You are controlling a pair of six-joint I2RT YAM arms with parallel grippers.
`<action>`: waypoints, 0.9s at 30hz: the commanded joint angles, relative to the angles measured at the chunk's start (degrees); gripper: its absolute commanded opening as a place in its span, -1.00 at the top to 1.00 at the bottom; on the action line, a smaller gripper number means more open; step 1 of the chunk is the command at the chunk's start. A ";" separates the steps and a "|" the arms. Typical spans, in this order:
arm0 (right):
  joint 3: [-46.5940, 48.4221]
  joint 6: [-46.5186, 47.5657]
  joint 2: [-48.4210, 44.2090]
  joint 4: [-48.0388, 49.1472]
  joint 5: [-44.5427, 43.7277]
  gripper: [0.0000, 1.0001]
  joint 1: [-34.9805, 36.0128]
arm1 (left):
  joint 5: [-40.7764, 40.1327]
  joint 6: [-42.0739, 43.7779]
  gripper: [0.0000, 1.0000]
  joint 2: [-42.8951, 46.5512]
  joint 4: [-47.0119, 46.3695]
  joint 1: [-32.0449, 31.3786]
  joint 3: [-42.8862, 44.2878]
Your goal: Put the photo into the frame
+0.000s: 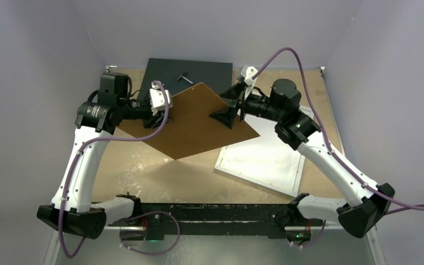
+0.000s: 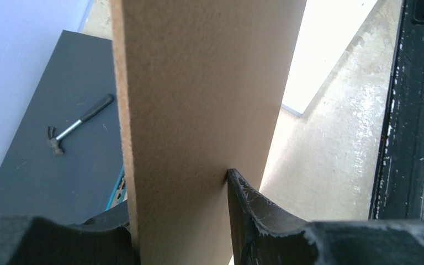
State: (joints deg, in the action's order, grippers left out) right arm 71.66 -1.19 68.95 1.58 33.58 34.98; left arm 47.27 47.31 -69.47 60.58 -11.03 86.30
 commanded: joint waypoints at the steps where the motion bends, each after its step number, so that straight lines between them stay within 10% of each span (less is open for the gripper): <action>1: -0.88 -0.64 -4.07 2.74 -10.05 -0.80 0.09 | -1.51 -3.98 1.00 5.04 -5.98 -0.16 -4.54; 18: -38.85 -20.88 -30.10 18.78 -21.09 -0.98 -0.79 | -6.77 -13.43 1.00 7.05 -12.67 -0.05 -10.59; 27: -52.43 -23.61 -20.27 44.67 -14.26 -0.98 -0.79 | -5.74 -16.16 1.00 6.26 -12.08 0.03 -8.54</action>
State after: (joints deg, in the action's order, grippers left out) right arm 21.34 -21.91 44.03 29.58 17.10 34.17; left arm 41.54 34.41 -62.11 46.04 -11.07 77.25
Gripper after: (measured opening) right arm 0.987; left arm 0.362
